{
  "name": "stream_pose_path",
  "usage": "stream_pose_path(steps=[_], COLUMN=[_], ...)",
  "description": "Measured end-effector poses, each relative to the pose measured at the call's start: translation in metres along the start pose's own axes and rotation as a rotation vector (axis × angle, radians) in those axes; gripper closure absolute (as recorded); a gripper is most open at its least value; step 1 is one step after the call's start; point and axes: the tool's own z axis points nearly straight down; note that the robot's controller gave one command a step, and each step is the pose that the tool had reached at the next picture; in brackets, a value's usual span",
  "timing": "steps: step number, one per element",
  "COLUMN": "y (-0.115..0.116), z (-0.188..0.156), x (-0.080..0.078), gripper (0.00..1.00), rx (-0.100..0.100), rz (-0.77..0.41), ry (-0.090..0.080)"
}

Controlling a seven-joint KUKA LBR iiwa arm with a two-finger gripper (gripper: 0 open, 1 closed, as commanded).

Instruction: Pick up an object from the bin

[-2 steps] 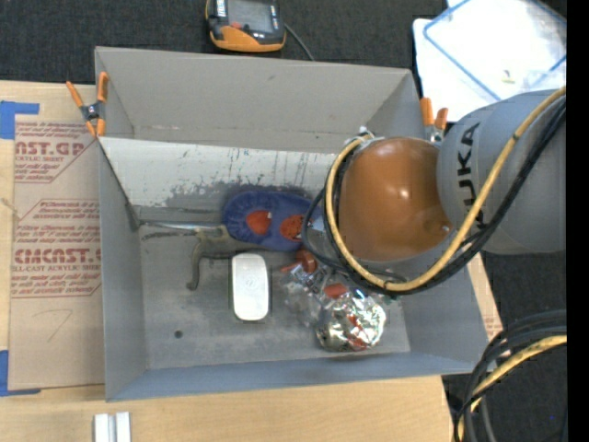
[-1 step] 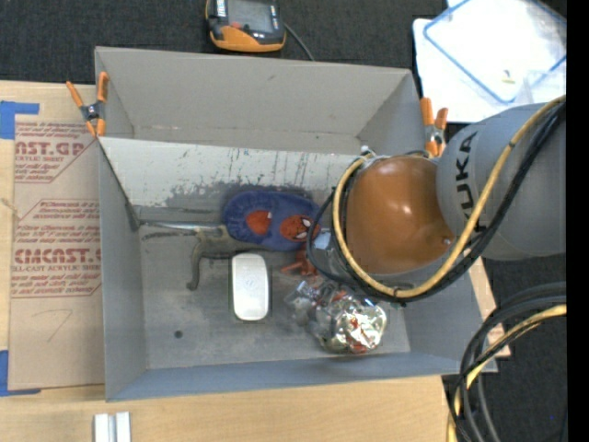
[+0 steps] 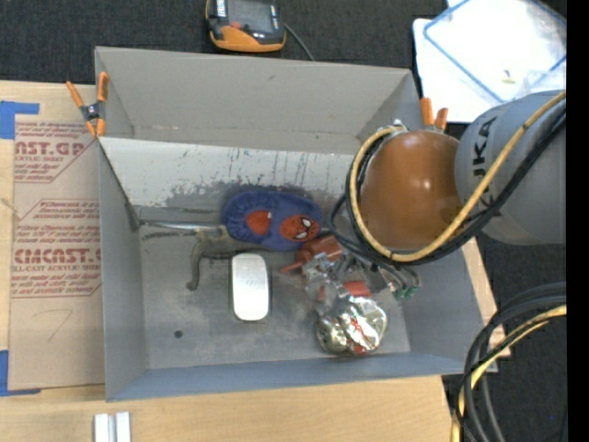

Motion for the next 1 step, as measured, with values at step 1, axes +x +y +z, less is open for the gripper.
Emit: stream_pose_path(steps=[1], y=[-0.011], z=[-0.0122], x=[-0.0019], gripper=[1.0], rx=[-0.001], rz=[-0.087], ry=[0.005])
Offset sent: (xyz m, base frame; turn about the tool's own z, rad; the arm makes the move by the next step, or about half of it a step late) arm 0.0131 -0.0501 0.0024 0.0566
